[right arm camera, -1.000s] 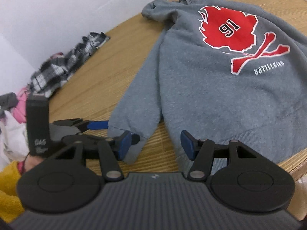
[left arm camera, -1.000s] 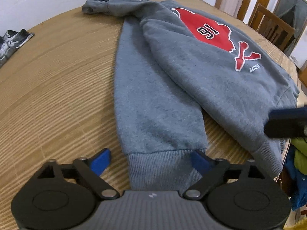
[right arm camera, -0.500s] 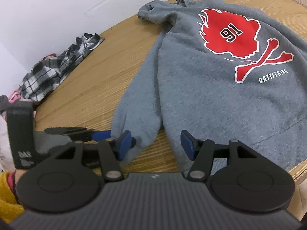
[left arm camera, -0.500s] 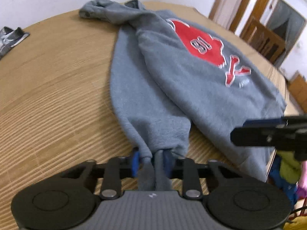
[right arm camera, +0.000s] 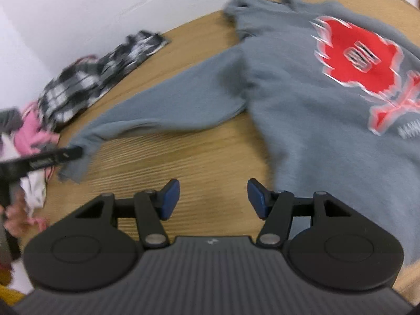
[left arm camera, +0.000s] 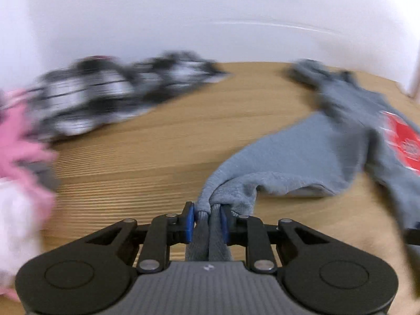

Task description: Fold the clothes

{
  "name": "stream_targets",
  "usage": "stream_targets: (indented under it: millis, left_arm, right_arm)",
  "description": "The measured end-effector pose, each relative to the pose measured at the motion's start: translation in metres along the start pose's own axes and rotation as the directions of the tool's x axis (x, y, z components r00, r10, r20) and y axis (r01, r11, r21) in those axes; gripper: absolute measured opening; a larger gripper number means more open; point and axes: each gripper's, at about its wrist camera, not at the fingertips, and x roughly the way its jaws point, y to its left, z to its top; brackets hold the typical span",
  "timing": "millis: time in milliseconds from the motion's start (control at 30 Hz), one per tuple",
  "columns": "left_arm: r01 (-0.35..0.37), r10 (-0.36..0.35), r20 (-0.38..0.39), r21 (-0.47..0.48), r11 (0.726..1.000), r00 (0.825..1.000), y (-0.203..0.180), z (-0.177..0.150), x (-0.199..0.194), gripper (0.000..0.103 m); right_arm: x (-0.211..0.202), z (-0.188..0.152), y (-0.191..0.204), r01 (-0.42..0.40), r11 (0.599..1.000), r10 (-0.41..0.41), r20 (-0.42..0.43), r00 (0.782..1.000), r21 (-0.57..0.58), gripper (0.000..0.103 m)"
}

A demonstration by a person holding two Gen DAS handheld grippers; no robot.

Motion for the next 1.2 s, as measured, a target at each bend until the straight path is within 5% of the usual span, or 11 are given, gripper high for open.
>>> stream_targets:
  millis: [200,300,467,700,767,833,933,1000,1067,1200]
  left_arm:
    - [-0.115,0.114,-0.025,-0.066,0.991,0.993,0.061,0.003,0.017,0.023]
    - [-0.071,0.068,-0.055,-0.064,0.995,0.996,0.056,0.003,0.027,0.028]
    - [0.051,-0.051,-0.029,0.007,0.999,0.998,0.020,0.000,0.023,0.042]
    - [0.147,-0.146,-0.022,0.182,0.972,0.989,-0.051,0.003,0.045,0.046]
    - [0.098,-0.098,-0.011,0.207,0.973,0.995,-0.061,0.004,0.059,0.047]
    - [0.036,-0.029,-0.037,0.215,0.976,0.999,-0.065,0.009,0.081,0.047]
    - [-0.050,0.069,-0.084,0.217,0.975,0.994,-0.062,0.014,0.108,0.044]
    - [-0.083,0.100,-0.080,0.196,0.977,0.992,-0.053,0.017,0.112,0.041]
    - [-0.156,0.173,-0.095,0.168,0.973,0.980,-0.032,0.020,0.119,0.044]
    - [-0.182,0.188,-0.154,0.048,0.982,0.970,0.012,0.028,0.128,0.052]
  right_arm:
    - [0.018,-0.003,0.037,-0.065,0.991,0.059,-0.057,0.997,-0.116,0.059]
    - [0.012,-0.008,0.037,-0.051,0.988,0.043,-0.061,0.997,-0.144,0.059]
    - [-0.019,-0.019,0.002,0.149,0.978,-0.153,-0.015,0.988,-0.148,0.059]
    - [-0.023,-0.054,-0.018,0.367,0.872,-0.405,-0.054,0.913,-0.325,0.059]
    - [-0.009,-0.060,-0.021,0.403,0.851,-0.454,-0.086,0.887,-0.337,0.059]
    - [-0.010,-0.059,-0.030,0.397,0.880,-0.430,-0.083,0.899,-0.262,0.061]
    - [-0.011,-0.050,-0.040,0.414,0.883,-0.443,-0.100,0.891,-0.220,0.034]
    - [-0.017,-0.042,-0.049,0.345,0.931,-0.360,-0.149,0.921,-0.118,0.014]
    - [-0.018,-0.042,-0.049,0.177,0.984,-0.174,-0.233,0.957,-0.010,0.003]
    - [0.008,-0.068,-0.007,-0.103,0.994,0.086,-0.376,0.923,-0.025,0.003]
